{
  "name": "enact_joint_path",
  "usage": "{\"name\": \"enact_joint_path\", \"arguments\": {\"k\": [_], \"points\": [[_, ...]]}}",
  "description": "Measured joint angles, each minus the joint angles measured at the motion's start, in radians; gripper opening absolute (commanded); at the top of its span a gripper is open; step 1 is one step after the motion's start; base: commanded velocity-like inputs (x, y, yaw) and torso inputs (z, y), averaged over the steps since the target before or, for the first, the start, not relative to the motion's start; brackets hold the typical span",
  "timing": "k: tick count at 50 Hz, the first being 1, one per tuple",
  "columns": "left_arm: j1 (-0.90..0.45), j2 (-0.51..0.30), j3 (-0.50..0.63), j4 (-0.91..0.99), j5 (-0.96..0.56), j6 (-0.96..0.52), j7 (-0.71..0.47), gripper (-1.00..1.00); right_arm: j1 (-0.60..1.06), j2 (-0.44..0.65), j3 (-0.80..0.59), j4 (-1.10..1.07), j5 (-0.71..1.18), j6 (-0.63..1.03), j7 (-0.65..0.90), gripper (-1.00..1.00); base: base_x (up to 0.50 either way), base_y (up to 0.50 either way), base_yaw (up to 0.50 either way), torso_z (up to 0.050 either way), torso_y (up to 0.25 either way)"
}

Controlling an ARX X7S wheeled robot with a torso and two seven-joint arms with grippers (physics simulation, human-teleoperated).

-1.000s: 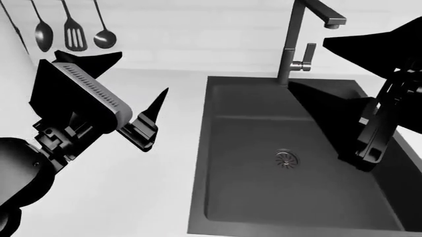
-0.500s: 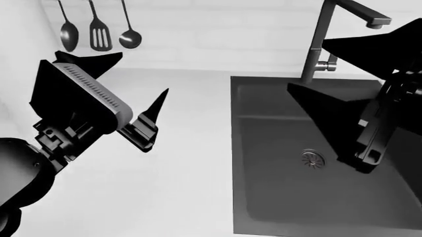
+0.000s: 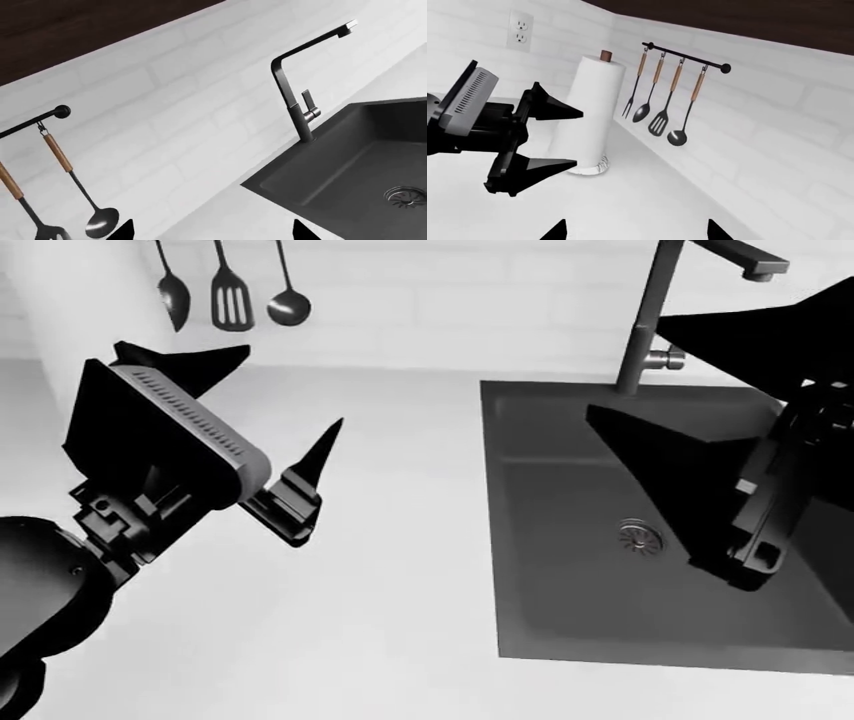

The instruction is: Pick the celery, carrot from the counter and place them in the cabinet. Then close the cabinet.

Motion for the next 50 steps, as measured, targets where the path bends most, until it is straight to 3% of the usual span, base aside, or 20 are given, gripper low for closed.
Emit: {"name": "enact_joint_path", "arguments": {"k": [17, 34, 50], "points": [[0.008, -0.002, 0.000, -0.002, 0.001, 0.009, 0.000, 1.00, -0.007, 0.006, -0.002, -0.005, 0.008, -0.008, 0.002, 1.00, -0.09, 0.00, 0.00, 0.000, 0.000], [0.024, -0.010, -0.008, 0.010, -0.008, 0.011, -0.012, 1.00, -0.013, 0.010, 0.002, -0.004, 0.016, -0.021, 0.001, 1.00, 0.10, 0.01, 0.00, 0.000, 0.000], [0.127, -0.065, -0.111, 0.078, -0.084, 0.015, -0.102, 1.00, -0.003, 0.022, 0.008, 0.002, 0.028, -0.027, 0.006, 1.00, 0.00, 0.00, 0.00, 0.000, 0.000]]}}
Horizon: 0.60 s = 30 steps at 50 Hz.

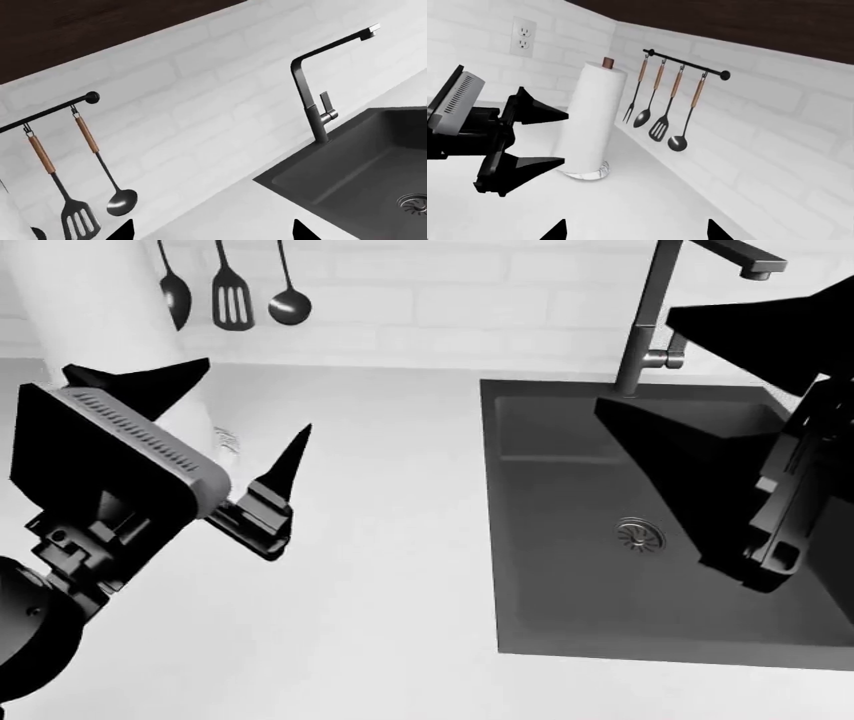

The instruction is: Pick the celery, carrot from the counter and place them in the cabinet. Then close the cabinet.

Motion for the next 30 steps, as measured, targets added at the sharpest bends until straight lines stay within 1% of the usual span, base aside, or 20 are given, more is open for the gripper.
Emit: {"name": "enact_joint_path", "arguments": {"k": [20, 30], "points": [[0.152, -0.070, -0.276, 0.038, -0.165, 0.021, -0.176, 1.00, 0.025, 0.008, -0.010, 0.008, 0.008, -0.003, 0.009, 1.00, 0.00, 0.00, 0.00, 0.000, 0.000], [0.208, -0.090, -0.379, 0.035, -0.230, 0.017, -0.245, 1.00, 0.037, 0.009, -0.018, 0.011, 0.012, -0.004, 0.013, 1.00, 0.00, 0.00, 0.00, 0.000, 0.000]]}}
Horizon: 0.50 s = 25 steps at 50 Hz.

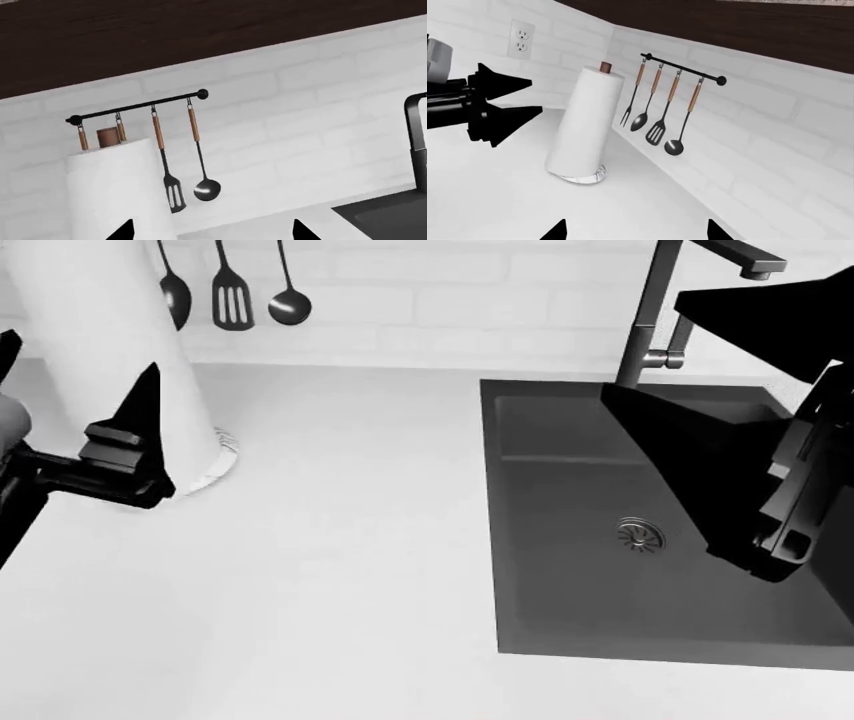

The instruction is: Pick the celery, carrot from the counter and place them in the cabinet. Then close the cabinet.

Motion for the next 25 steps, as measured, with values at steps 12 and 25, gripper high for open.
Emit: {"name": "enact_joint_path", "arguments": {"k": [12, 25], "points": [[0.057, -0.007, -0.102, -0.021, -0.067, -0.015, -0.083, 1.00, 0.004, 0.001, -0.008, 0.002, -0.002, -0.006, -0.001, 1.00, 0.00, 0.00, 0.00, 0.000, 0.000], [0.112, -0.005, -0.212, -0.021, -0.111, -0.011, -0.142, 1.00, 0.005, 0.002, -0.013, 0.002, 0.001, -0.010, 0.002, 1.00, 0.00, 0.00, 0.00, 0.000, 0.000]]}}
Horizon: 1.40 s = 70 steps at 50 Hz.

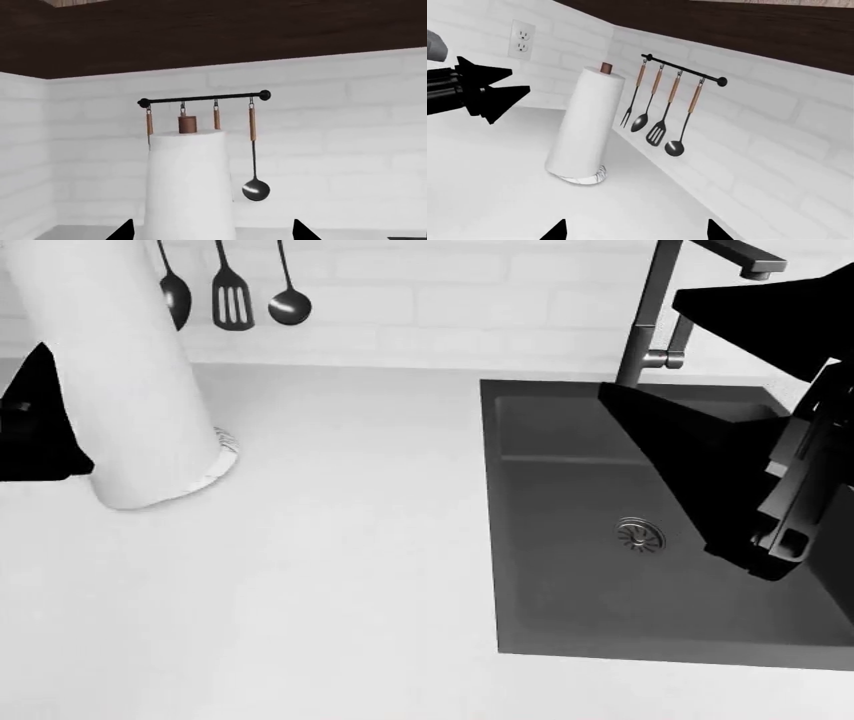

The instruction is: Pick the celery, carrot from the counter and place them in the cabinet. Then close the cabinet.

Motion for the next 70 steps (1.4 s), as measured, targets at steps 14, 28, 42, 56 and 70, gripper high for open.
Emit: {"name": "enact_joint_path", "arguments": {"k": [14, 28, 42, 56, 70], "points": [[0.004, -0.007, -0.080, 0.002, -0.058, 0.005, -0.039, 1.00, 0.003, 0.000, -0.009, 0.000, -0.003, -0.006, -0.002, 1.00, 0.00, 0.00, 0.00, 0.000, 0.000], [-0.178, -0.075, 0.005, -0.008, -0.135, -0.007, -0.060, 1.00, 0.022, -0.004, -0.025, 0.003, 0.002, -0.007, 0.002, 1.00, 0.00, 0.00, 0.00, 0.000, 0.000], [-0.372, -0.131, 0.080, -0.043, -0.209, -0.027, -0.105, 1.00, 0.040, -0.005, -0.037, 0.007, 0.011, -0.006, 0.008, 1.00, 0.00, 0.00, 0.00, 0.000, 0.000], [-0.553, -0.108, 0.153, -0.109, -0.272, -0.009, -0.057, 1.00, 0.058, -0.006, -0.051, 0.012, 0.018, -0.005, 0.013, 1.00, 0.00, 0.00, 0.00, 0.000, 0.000], [-0.713, -0.071, 0.220, -0.193, -0.293, -0.002, -0.032, 1.00, 0.074, -0.006, -0.063, 0.016, 0.023, -0.005, 0.017, 1.00, 0.00, 0.00, 0.00, 0.000, 0.000]]}}
